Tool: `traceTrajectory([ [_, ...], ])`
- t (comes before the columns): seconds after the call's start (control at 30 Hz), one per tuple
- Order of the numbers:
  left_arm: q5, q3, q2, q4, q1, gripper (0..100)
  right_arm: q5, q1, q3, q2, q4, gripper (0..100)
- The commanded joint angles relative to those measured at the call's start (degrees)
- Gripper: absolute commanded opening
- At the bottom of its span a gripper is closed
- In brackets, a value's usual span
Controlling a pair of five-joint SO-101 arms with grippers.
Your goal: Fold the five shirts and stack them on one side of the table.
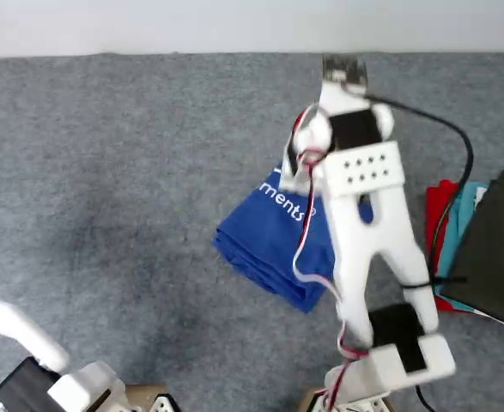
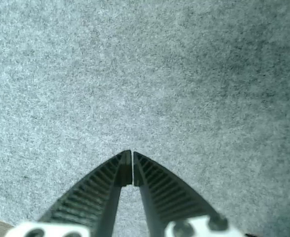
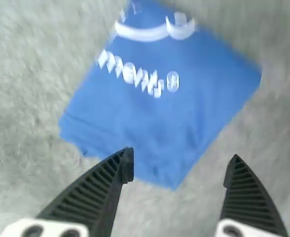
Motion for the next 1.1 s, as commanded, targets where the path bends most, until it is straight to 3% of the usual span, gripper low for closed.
traceTrajectory([
  [0.0,0.0,-2.07,-2.29,0.35,0.26,1,-9.67,-0.75,9.41,-4.0,-1.54,35.1],
  [0.17,0.0,-2.07,-2.29,0.26,0.26,1,-15.65,-0.66,20.84,-4.0,-17.1,48.5],
  [0.67,-4.48,-2.07,-1.85,0.09,0.53,1,-16.7,0.84,52.04,-3.82,-65.36,49.3],
  [0.93,-4.4,-1.98,-1.76,-1.49,0.53,1,-16.88,3.82,52.31,5.32,-67.38,48.6],
  [1.07,-4.4,-1.98,-1.76,-1.58,0.62,1,-16.7,4.26,47.74,7.16,-62.64,31.4],
])
